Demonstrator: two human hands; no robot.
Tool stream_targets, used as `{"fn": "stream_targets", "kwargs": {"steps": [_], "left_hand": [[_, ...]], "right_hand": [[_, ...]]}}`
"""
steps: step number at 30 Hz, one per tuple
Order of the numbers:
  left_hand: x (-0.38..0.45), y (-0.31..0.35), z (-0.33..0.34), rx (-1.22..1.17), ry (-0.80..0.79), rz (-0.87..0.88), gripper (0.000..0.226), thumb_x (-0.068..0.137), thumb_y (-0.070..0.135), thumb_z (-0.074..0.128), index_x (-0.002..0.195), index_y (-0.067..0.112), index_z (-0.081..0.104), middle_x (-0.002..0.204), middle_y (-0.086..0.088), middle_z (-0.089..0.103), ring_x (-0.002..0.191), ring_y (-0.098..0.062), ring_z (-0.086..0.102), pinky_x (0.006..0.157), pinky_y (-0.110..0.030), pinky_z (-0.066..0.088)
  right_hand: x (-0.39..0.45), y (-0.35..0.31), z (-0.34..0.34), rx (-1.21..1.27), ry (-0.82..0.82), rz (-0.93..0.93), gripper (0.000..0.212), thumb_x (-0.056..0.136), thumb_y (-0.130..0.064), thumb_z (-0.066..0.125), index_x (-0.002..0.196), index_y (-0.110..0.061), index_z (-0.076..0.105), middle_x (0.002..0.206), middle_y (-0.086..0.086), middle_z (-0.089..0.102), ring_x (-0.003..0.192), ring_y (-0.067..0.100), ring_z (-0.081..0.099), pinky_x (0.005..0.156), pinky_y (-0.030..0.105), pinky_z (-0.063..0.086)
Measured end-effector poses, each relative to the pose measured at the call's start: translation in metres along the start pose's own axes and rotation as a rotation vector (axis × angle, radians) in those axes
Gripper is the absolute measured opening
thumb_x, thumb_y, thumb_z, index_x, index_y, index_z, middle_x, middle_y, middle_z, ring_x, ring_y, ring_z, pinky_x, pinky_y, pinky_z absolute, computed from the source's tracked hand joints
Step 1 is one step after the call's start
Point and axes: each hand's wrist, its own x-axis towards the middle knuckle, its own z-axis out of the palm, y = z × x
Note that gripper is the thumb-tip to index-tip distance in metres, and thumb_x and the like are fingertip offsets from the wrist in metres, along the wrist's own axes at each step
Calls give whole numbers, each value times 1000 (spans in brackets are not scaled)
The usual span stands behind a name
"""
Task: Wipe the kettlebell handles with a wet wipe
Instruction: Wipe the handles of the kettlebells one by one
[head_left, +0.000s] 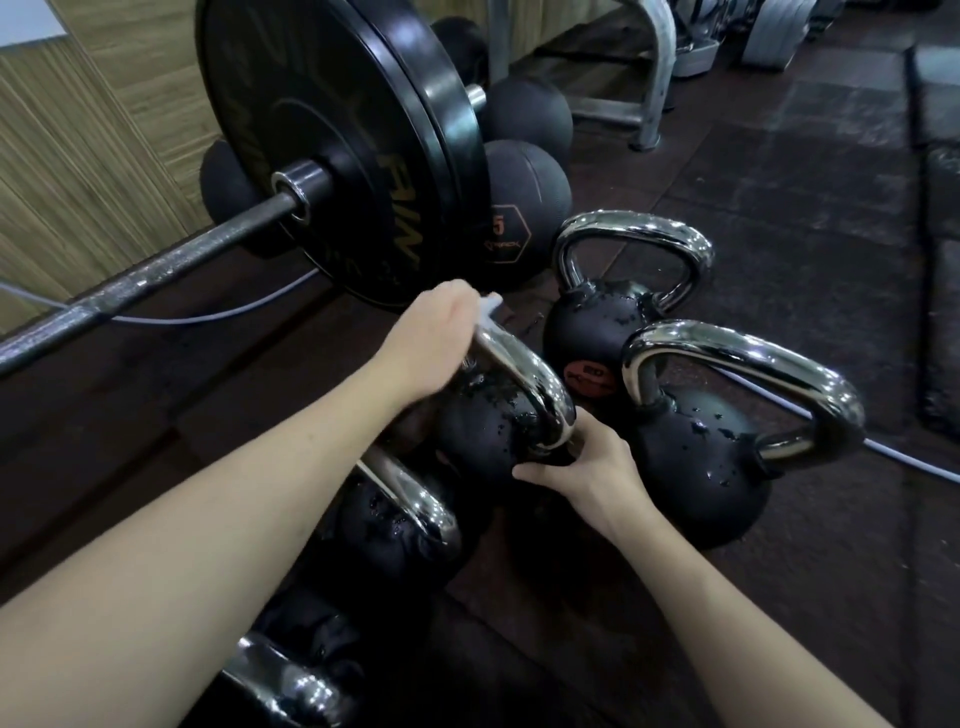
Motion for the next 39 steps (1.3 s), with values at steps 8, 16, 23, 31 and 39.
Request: {"fn": "stream_targets", "kwargs": {"steps": [8,16,23,31,39], "left_hand": [[3,9,-8,-9,-87,-108,29,103,20,42,78,12,55,81,-4,56,81,-29,56,73,-37,40],[-38,70,11,385,-143,607,30,100,33,42,89,12,60,85,-5,58,82,-30,55,96,-47,49],[10,11,-9,-306,-74,-291,34,106,26,39,75,16,48,78,-4,53,73,-28,50,71,-40,43],[7,5,-7,-195,-42,-192,39,96,41,38,77,10,52,79,-5,55,76,-25,51,75,-43,46],[-56,79,35,516,-90,711,31,92,26,45,91,12,73,94,-7,68,97,-31,63,116,-52,40]], "right_hand": [[-4,-3,-2,16,-16,14,81,49,-41,99,123,-30,67,114,-11,74,112,4,66,104,32,53],[-5,-8,-6,-34,-5,15,42,62,-27,93,92,-35,63,77,-15,71,72,-11,64,52,4,42],[-7,-7,-3,35,0,8,73,54,-31,99,121,-29,69,108,-14,75,103,-5,65,96,18,52],[-5,-5,-3,3,-7,9,78,51,-40,98,122,-32,67,121,-12,72,117,5,63,105,30,51],[-4,-10,-5,-96,13,58,22,84,-23,71,71,-31,55,66,-11,61,66,5,61,48,8,39]]}}
